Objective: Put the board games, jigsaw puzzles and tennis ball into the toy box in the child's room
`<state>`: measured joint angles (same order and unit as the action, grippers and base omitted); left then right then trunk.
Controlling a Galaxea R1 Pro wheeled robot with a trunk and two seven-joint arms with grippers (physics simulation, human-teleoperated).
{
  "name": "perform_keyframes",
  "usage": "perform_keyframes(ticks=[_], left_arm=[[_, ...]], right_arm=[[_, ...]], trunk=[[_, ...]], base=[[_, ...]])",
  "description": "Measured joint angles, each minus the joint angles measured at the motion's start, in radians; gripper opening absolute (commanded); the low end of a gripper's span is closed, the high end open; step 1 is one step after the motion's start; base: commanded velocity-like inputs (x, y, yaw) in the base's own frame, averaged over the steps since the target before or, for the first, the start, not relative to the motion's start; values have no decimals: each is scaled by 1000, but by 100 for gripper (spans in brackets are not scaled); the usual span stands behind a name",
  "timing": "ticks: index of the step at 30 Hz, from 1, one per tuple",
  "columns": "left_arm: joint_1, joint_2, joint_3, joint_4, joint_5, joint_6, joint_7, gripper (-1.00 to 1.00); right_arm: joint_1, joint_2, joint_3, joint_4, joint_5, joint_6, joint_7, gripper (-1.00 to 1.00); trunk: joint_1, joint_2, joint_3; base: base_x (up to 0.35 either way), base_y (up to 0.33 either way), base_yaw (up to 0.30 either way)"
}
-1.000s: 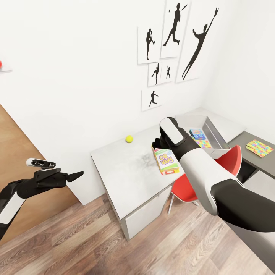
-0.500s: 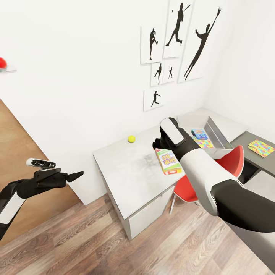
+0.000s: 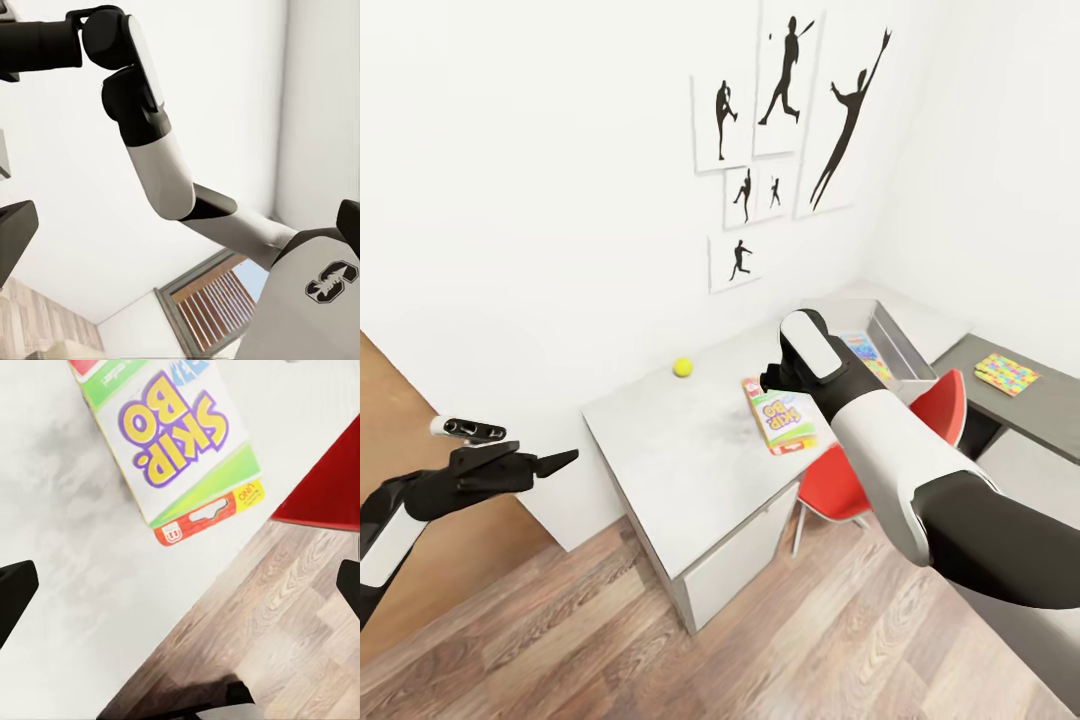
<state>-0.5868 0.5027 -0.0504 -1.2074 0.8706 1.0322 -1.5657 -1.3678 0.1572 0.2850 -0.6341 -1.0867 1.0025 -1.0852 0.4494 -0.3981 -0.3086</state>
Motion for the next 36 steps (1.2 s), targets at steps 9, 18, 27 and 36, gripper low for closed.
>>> perform_keyframes(ticks=[9,18,27,36], left_arm=[[0,-1,0,0,0,-1,0,100],[0,-1,0,0,0,-1,0,100],[0,-1,0,0,0,-1,0,100],[0,-1,-1,0,0,-3,0,100]], right_arm=[[2,0,0,3,1,0,0,100],[2,1,10,4,0,-47,7,100],[2,1,13,10,2,-69,50,100],[2,1,13,12,3,-70,58,100]], trunk=[[0,0,7],[0,0,9],[0,0,0],[0,0,-14]], base=[[1,26,-258],[24,66,-151],[2,57,-9],[0,4,0]])
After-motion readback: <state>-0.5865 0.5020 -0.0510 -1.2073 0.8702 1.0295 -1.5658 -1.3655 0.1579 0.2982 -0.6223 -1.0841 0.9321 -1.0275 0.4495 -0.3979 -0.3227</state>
